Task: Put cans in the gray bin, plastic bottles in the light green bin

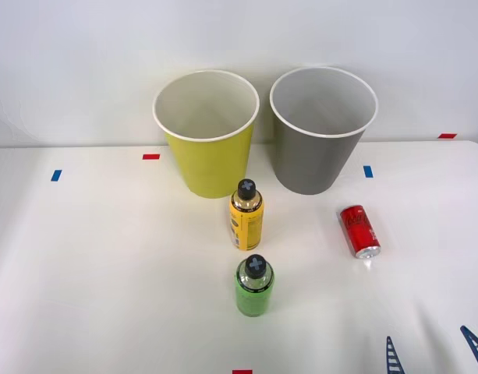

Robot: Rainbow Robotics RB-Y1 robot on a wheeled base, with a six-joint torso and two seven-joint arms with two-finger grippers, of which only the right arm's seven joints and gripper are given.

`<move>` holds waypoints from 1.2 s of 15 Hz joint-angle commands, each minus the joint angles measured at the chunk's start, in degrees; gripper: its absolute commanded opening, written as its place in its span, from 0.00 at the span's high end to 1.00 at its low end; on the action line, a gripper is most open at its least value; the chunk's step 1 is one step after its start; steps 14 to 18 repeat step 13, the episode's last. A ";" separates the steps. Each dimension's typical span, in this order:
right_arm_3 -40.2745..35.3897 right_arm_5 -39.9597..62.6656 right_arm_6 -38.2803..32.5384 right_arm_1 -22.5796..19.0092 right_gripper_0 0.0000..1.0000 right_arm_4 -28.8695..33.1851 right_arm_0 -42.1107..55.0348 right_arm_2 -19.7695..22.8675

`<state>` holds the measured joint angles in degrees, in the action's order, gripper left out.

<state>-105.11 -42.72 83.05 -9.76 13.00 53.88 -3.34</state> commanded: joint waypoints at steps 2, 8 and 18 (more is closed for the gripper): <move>-0.01 0.01 0.00 0.01 0.00 0.00 0.00 0.00; -0.01 0.01 0.00 0.01 0.00 0.00 0.00 0.00; -0.01 0.01 0.00 0.01 0.00 0.00 0.00 0.00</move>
